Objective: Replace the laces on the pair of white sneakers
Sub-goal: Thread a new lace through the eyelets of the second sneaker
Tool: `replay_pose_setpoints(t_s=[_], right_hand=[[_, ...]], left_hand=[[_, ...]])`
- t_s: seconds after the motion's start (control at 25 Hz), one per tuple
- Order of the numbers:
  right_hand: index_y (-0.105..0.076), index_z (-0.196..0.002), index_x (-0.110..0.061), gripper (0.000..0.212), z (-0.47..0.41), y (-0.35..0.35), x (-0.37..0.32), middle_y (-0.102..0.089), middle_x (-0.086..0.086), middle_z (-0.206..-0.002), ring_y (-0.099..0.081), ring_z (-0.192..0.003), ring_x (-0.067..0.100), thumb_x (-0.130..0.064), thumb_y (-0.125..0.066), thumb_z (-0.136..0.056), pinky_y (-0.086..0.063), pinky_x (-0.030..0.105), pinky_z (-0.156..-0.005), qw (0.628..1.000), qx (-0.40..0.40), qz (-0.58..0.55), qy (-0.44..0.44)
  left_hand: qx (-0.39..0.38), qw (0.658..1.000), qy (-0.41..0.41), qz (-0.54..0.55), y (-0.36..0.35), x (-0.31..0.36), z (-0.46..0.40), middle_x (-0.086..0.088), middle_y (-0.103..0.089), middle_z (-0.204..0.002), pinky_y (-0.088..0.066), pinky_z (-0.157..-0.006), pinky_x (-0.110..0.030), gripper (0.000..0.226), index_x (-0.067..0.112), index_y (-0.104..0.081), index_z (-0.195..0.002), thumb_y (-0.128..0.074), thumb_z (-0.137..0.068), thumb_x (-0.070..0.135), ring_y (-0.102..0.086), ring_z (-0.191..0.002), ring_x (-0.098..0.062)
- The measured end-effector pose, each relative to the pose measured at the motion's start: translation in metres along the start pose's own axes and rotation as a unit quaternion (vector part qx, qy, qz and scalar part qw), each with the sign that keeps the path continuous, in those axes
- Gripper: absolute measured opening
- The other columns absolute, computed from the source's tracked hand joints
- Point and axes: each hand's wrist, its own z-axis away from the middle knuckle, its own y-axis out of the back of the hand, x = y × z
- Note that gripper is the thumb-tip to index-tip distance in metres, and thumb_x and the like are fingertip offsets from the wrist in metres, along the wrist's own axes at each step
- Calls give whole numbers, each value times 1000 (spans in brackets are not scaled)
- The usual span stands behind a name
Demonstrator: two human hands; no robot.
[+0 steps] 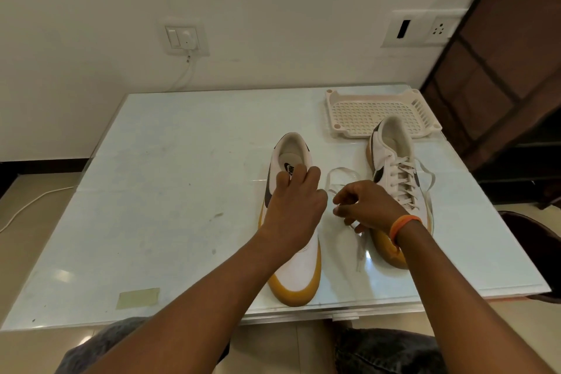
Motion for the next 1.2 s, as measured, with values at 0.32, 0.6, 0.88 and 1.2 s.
replay_pose_setpoints(t_s=[0.32,0.6,0.88,1.2], right_hand=[[-72,-87,-7,14,26,18,-23,-54,9,-73,-44,-59,19,-21,-69,-89,-38,27,-53,985,-56,-76,141],[-73,-106,-13,24,25,39,-8,-67,9,-91,-53,-50,5,-25,-54,-98,-48,25,-51,986,106,-113,62],[-71,-99,-10,28,22,32,-8,-52,8,-61,-50,-46,18,-33,-55,-98,-50,27,-43,990,122,-66,-31],[-63,-127,-11,37,11,22,-20,-66,-1,-118,-70,-88,15,4,-50,-95,-59,26,-78,942,301,-106,110]], left_hand=[[-80,873,121,466,29,-21,-19,15,-50,-112,-37,-98,-39,21,36,-69,-78,-61,-87,53,-37,-115,-10],[-10,722,132,679,71,-43,-13,14,-66,-87,-49,-84,-31,23,24,-71,-79,-58,-95,34,-62,-87,-6],[22,697,107,709,84,-41,-11,8,-65,-102,-44,-85,-23,21,24,-72,-83,-56,-97,28,-61,-94,-2],[-30,939,133,317,52,-36,-12,6,-44,-132,-23,-94,-35,34,32,-61,-125,-57,-93,45,-36,-124,-17]])
